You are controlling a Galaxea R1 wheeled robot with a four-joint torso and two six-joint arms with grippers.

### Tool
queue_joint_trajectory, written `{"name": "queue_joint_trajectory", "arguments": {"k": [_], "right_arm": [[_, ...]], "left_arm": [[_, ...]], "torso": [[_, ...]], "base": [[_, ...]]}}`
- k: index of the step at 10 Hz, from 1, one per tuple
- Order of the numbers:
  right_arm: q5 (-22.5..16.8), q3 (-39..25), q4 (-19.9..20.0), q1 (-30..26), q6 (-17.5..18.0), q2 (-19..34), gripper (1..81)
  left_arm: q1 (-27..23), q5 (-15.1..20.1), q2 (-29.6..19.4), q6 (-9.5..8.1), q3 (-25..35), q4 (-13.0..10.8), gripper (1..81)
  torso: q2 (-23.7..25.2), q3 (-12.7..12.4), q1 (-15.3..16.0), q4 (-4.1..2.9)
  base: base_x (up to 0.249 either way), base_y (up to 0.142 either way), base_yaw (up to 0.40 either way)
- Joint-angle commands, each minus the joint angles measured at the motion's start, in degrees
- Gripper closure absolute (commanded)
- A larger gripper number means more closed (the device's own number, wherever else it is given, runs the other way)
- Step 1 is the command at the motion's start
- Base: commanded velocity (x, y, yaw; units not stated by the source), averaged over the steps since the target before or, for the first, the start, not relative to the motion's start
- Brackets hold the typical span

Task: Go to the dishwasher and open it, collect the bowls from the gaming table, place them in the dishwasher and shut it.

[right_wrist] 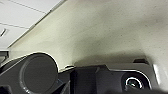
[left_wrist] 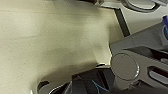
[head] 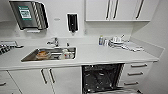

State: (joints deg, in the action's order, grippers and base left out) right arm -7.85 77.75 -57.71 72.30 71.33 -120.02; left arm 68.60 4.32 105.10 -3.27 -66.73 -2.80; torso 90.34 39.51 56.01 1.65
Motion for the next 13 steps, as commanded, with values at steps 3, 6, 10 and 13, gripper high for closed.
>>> {"name": "queue_joint_trajectory", "arguments": {"k": [3,6,10,13], "right_arm": [[1.3,4.9,-2.8,0.2,-0.7,-3.1,1.0],[1.3,9.0,-4.2,1.4,-1.1,-6.9,1.0],[1.4,15.0,-5.4,3.0,-1.8,-10.7,1.0],[1.3,19.7,-5.0,4.0,-1.9,-14.8,1.0]], "left_arm": [[4.0,0.6,5.7,0.54,-8.4,-0.4,1.0],[9.6,-7.8,11.6,0.72,-16.6,-2.1,1.0],[12.7,-8.0,19.9,0.63,-25.4,-2.1,1.0],[14.4,-8.1,26.1,0.63,-32.1,-2.0,1.0]], "torso": [[-9.1,-5.7,-5.8,0.00],[-14.0,-10.5,-9.0,0.00],[-21.4,-12.2,-13.8,0.00],[-26.5,-13.2,-17.1,0.00]], "base": [[0.000,0.000,0.000],[0.000,0.000,0.000],[0.000,0.000,0.000],[0.000,0.000,0.000]]}}
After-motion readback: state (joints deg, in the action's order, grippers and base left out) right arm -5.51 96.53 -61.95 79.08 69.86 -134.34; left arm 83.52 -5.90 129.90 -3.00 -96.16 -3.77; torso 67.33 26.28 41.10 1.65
